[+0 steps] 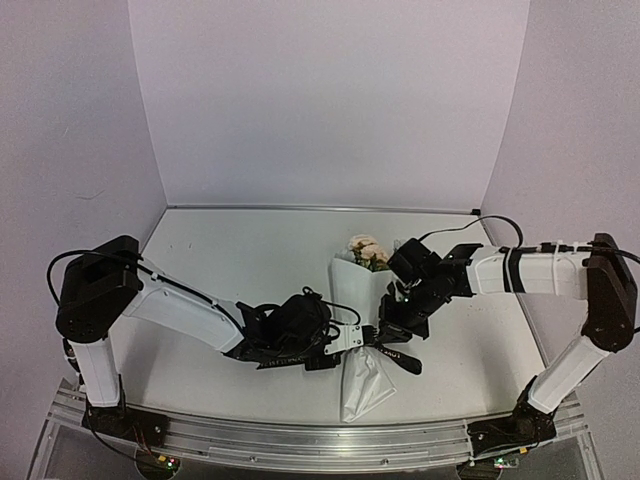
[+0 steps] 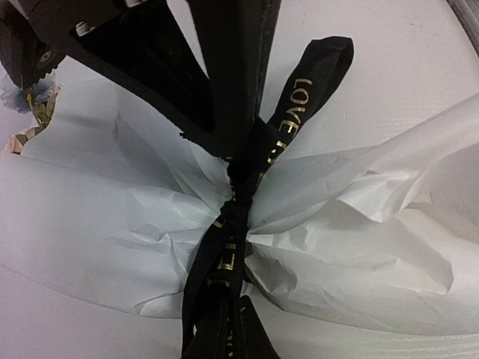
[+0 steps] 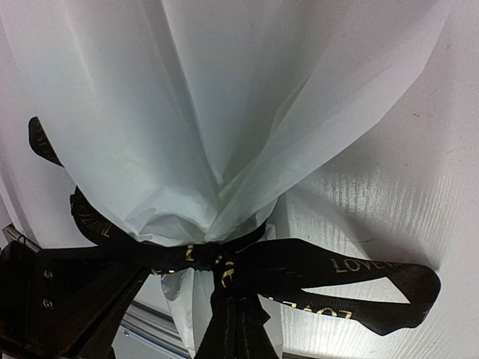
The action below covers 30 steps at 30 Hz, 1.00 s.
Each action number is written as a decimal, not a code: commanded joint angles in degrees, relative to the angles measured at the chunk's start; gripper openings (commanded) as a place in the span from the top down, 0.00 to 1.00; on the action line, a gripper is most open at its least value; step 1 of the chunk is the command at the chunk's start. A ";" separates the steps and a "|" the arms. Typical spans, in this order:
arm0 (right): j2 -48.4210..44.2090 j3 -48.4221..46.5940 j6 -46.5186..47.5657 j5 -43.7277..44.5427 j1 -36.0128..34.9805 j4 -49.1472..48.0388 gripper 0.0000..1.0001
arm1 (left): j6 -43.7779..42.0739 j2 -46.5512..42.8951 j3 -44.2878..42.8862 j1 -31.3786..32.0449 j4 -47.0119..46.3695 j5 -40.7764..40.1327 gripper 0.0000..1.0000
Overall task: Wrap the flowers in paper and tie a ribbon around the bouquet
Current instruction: Adjust the ribbon on the folded bouquet.
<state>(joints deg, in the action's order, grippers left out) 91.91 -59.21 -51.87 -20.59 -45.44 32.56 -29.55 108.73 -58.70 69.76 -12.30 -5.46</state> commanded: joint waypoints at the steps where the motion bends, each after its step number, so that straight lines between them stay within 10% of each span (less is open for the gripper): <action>1: -2.28 1.58 0.55 2.18 1.07 1.32 1.00 | 1.19 -0.34 -1.67 0.20 -2.22 -2.59 1.00; 30: -6.73 8.38 1.39 4.44 7.44 1.61 1.00 | 6.69 -3.36 3.65 0.20 -3.86 -1.90 1.00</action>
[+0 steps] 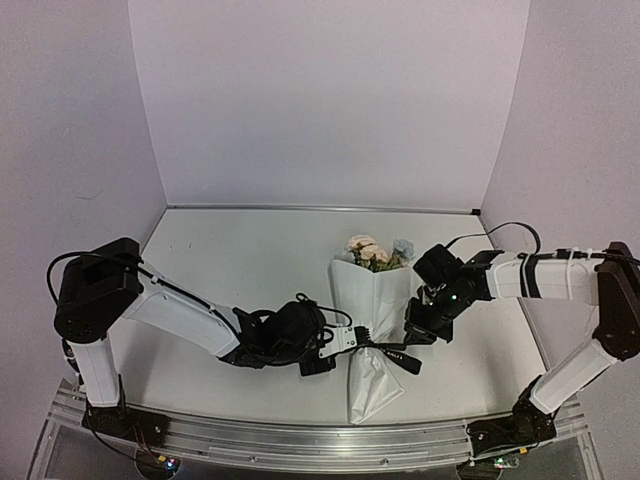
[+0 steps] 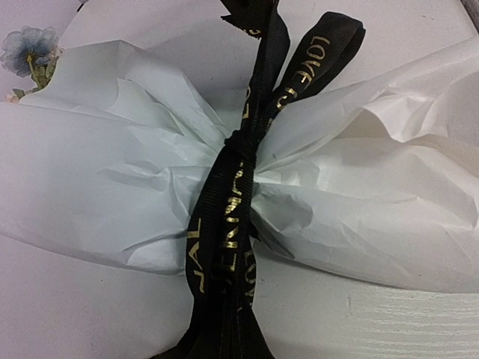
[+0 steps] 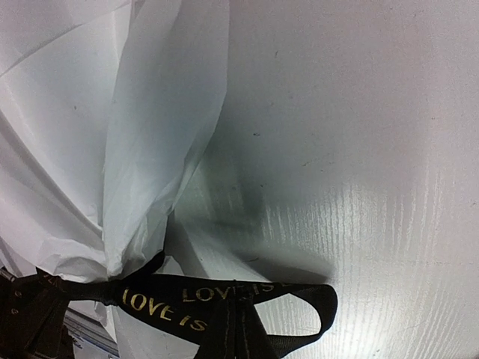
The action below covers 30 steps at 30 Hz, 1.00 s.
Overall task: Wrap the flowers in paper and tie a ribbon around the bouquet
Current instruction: Adjust the ribbon on the folded bouquet.
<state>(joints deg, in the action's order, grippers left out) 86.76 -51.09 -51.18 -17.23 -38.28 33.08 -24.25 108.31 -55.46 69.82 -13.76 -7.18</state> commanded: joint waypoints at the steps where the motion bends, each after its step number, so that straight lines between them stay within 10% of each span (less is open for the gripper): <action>1: -1.39 0.05 0.72 0.25 0.30 1.02 1.00 | 1.72 -3.42 0.31 0.14 -2.64 -0.13 1.00; 9: 0.43 -0.91 0.45 -3.51 0.20 1.11 1.00 | 6.59 -6.98 -6.22 -0.32 -0.64 -0.31 0.50; 14: 0.50 -0.68 0.30 -3.49 0.22 1.09 1.00 | 14.60 -3.47 -11.97 -2.90 2.62 -5.19 0.37; 30: -0.23 -0.91 0.41 -2.20 0.22 1.77 1.00 | 39.86 2.64 -26.87 -2.06 26.69 -2.20 0.55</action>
<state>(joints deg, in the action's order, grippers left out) 86.91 -51.00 -51.07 -20.47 -38.26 33.90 8.40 111.23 -79.11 66.78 6.91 -9.03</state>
